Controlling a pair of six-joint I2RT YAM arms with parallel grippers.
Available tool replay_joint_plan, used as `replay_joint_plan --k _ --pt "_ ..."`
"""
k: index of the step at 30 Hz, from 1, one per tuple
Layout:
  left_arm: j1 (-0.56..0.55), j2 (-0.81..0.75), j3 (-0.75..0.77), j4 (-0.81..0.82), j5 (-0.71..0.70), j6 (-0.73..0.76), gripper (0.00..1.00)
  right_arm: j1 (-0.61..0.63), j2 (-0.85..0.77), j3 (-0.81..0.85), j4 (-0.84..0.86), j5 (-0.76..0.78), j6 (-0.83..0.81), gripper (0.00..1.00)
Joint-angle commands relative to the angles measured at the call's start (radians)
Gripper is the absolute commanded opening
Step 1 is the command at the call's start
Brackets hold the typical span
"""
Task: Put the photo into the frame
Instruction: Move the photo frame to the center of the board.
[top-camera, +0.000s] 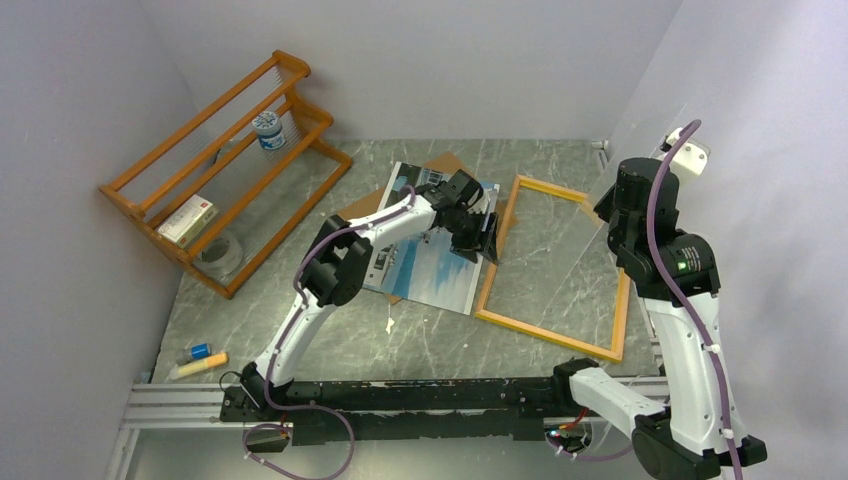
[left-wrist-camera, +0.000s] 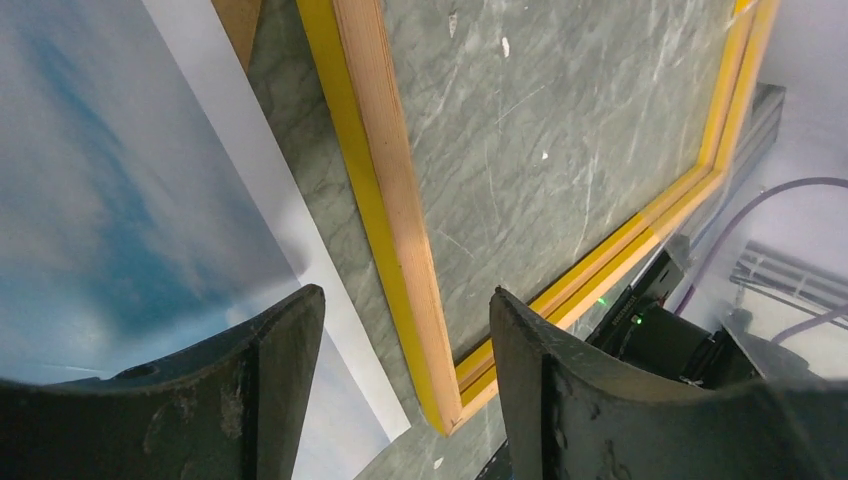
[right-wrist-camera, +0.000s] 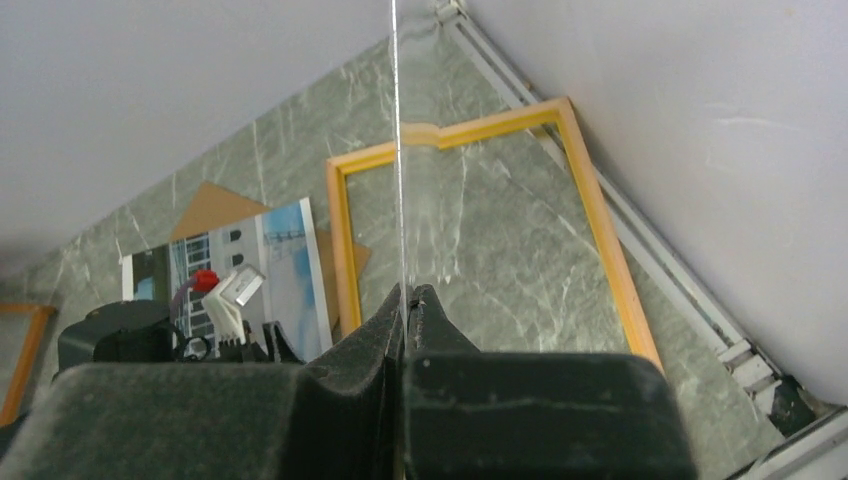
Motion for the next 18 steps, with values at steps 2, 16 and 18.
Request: replay_joint_plan --k 2,16,18 --pt "-0.030 0.023 -0.009 0.032 -0.042 -0.016 0.63 -0.001 -0.022 0.032 -0.039 -0.036 0.067 0.00" --pt "-0.090 0.124 0.113 -0.044 -0.298 0.034 0.43 -0.001 -0.053 0.033 -0.116 -0.080 0.129 0.00" --pt "-0.094 0.135 0.128 -0.060 -0.311 0.036 0.34 -0.001 -0.057 0.029 -0.122 -0.082 0.135 0.00"
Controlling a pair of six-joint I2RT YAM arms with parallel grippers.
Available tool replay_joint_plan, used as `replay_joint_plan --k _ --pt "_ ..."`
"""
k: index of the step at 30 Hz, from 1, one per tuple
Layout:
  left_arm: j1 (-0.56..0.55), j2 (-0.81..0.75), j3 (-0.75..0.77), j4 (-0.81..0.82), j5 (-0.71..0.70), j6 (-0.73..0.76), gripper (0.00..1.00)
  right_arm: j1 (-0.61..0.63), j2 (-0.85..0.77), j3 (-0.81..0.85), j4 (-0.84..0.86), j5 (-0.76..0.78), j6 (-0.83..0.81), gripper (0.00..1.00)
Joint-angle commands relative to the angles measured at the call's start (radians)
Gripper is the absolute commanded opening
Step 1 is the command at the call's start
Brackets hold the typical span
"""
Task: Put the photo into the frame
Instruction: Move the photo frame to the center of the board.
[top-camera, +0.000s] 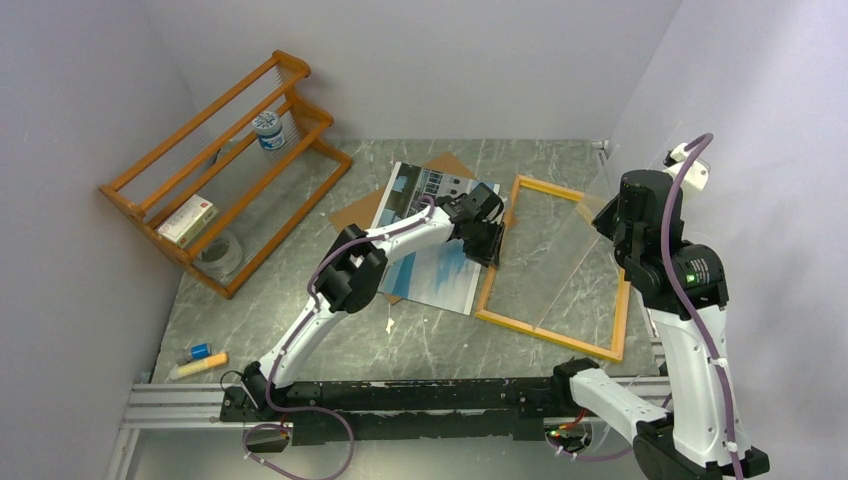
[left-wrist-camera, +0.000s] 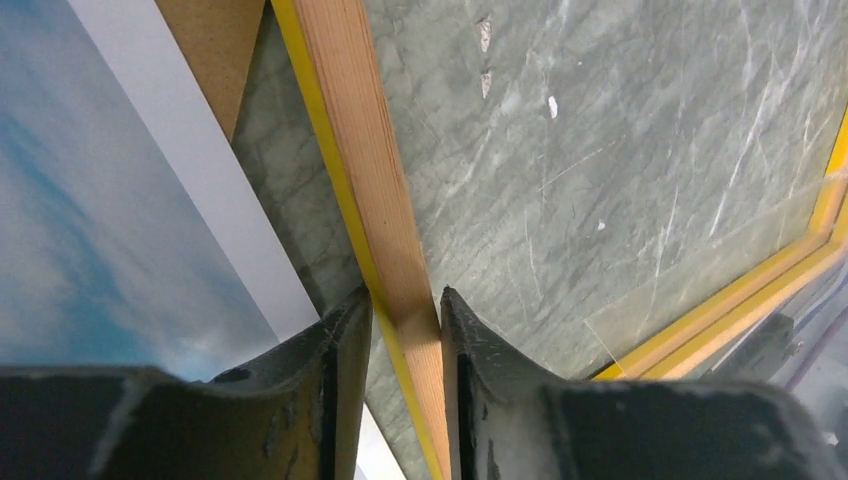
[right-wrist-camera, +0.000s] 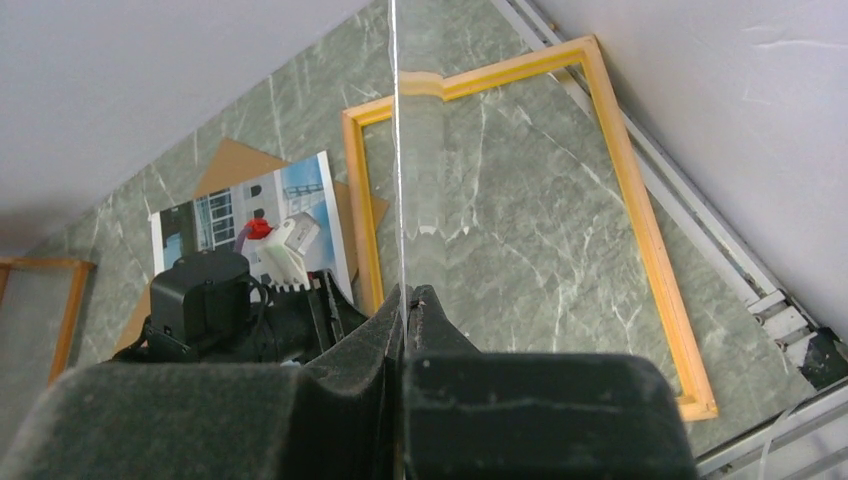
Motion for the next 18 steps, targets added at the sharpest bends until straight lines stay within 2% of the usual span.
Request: replay_joint_plan --k 1,5,12,18 --pt "-0.008 0.061 0.052 -0.068 -0.090 0.024 0.28 -0.001 -0.027 0.024 -0.002 -0.001 0.032 0.00" --pt "-0.006 0.037 0.088 -0.103 -0.104 0.053 0.03 -0.001 -0.027 0.027 0.000 -0.016 0.033 0.00" --pt "0.020 -0.110 0.058 -0.076 -0.044 0.055 0.02 -0.001 -0.009 0.052 0.021 -0.087 0.022 0.00" --pt "0.083 -0.185 -0.045 -0.088 -0.043 -0.004 0.03 -0.001 0.001 0.040 0.056 -0.147 0.019 0.00"
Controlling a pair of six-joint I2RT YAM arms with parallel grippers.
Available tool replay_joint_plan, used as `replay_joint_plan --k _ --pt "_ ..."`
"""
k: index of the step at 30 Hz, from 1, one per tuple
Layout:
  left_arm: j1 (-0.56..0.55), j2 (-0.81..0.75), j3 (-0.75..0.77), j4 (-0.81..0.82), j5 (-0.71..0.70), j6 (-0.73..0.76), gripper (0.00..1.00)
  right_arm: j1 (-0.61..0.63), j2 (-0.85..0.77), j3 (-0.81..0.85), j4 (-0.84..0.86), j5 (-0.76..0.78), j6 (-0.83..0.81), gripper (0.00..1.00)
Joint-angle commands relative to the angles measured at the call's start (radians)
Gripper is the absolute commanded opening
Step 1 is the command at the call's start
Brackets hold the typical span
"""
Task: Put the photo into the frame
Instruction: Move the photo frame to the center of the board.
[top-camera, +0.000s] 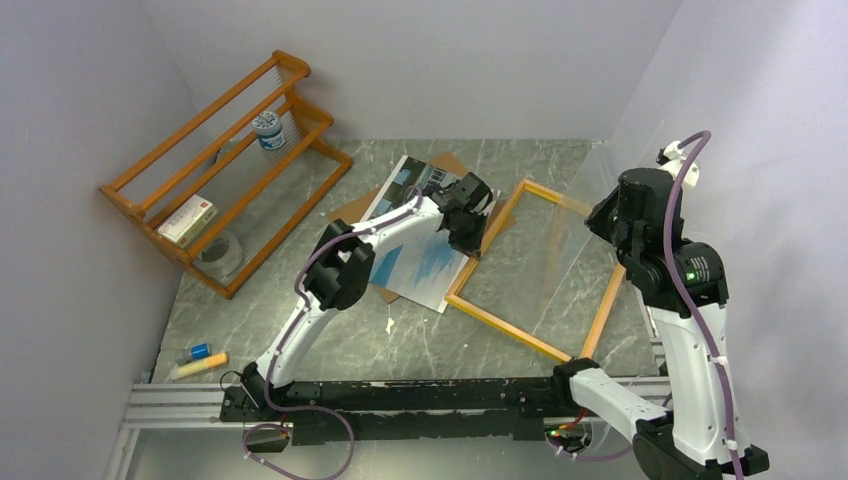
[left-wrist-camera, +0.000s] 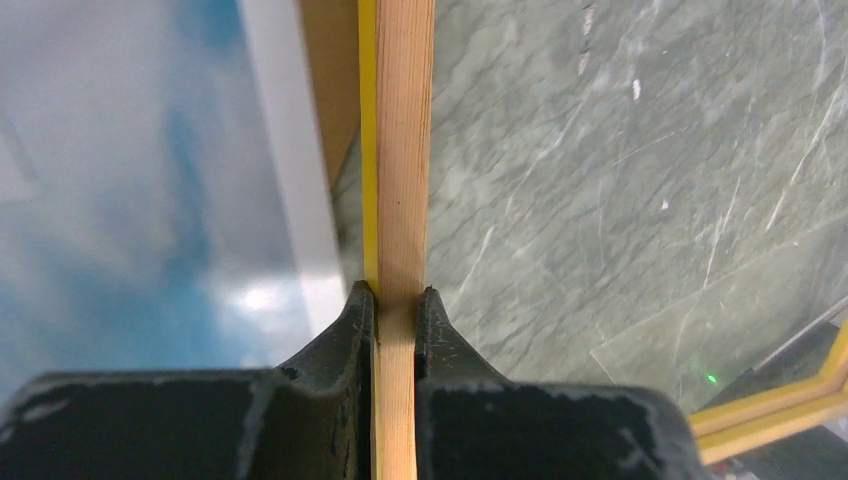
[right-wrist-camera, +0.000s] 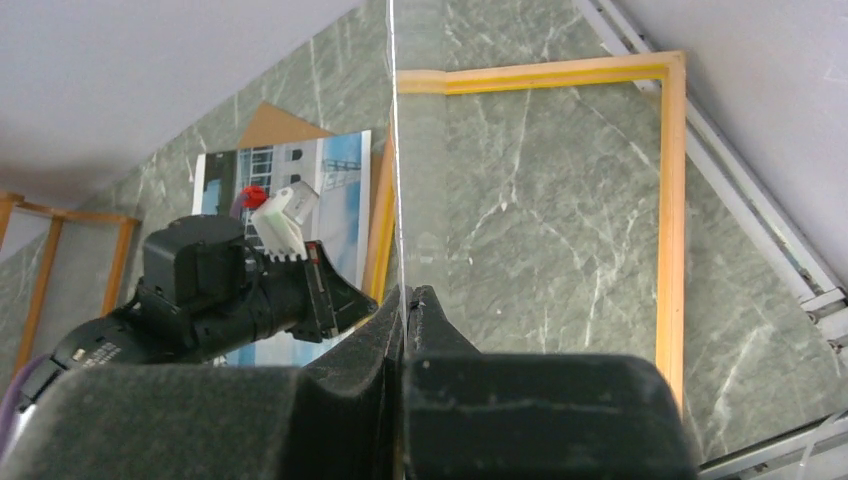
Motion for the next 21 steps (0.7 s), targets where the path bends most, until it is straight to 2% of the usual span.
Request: replay_joint_plan --k 1,6,10,15,21 --pt "0.061 -0.139 -0.062 0.012 0.053 -0.046 0.03 -0.001 -0.001 0.022 0.075 -0.057 -0.003 0.00" --pt "0.102 -0.215 -0.196 0.068 0.135 -0.073 0.02 -0.001 0.002 -0.005 0.100 -0.080 -0.004 0.00" --pt "0.111 -0.292 -0.280 0.106 0.042 -0.062 0.03 0.000 0.000 -0.029 0.124 -0.101 -0.001 0.00" --pt "0.147 -0.382 -0.440 0.208 0.024 -0.057 0.03 -0.001 -0.001 -0.062 0.163 -0.144 -0.003 0.00" --pt "0.150 -0.470 -0.611 0.306 -0.085 -0.035 0.03 -0.001 0.020 -0.059 0.227 -0.239 -0.006 0.00"
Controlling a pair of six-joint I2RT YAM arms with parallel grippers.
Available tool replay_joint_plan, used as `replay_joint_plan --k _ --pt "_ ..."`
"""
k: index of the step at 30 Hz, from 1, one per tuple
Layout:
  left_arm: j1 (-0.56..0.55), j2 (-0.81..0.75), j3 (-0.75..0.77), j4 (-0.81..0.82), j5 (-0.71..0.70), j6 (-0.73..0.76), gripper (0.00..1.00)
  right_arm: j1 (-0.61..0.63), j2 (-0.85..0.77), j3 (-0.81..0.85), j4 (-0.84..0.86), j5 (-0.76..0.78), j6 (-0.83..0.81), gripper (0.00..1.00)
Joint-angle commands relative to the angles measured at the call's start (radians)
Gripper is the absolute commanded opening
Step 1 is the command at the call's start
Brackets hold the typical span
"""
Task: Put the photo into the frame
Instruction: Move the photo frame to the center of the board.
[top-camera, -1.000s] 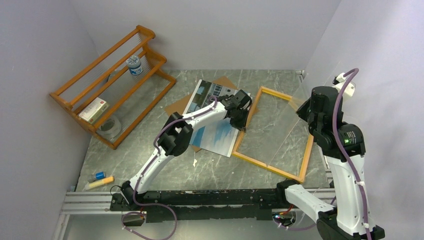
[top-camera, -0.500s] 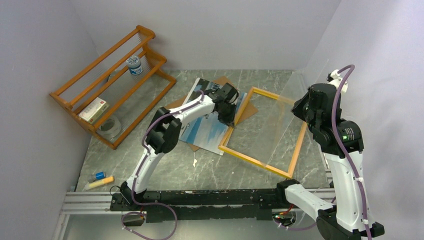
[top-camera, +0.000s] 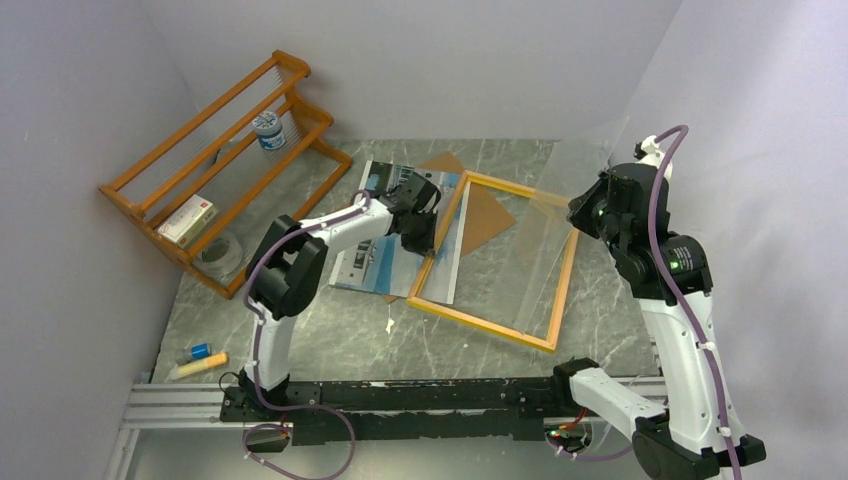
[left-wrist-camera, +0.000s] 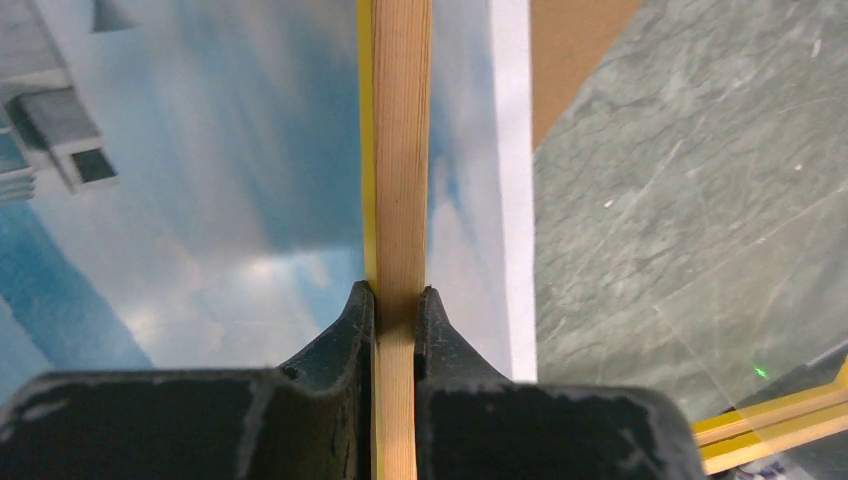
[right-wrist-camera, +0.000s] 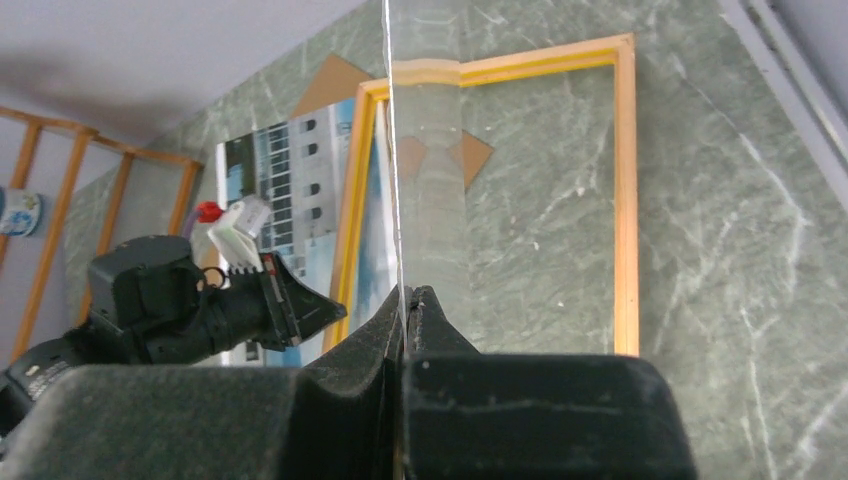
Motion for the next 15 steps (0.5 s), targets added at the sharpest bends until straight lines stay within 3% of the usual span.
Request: replay_joint_plan --k 1,6,11,15 --pt "0.005 -0.106 -0.080 0.144 -0.066 -0.013 0.03 -0.001 0.013 0.022 0.150 -0.098 -0.002 0.00" --pt "0.005 -0.140 -0.152 0.173 -0.163 -0.022 0.03 -0.001 0.056 0.029 0.260 -0.206 0.036 0.00" --pt "0.009 -0.153 -0.168 0.185 -0.160 -0.017 0.03 -0.001 0.098 0.010 0.373 -0.324 0.095 0.00" --pt "0.027 -0.177 -0.175 0.166 -0.128 -0.021 0.29 0.000 0.134 0.006 0.417 -0.390 0.125 0.00"
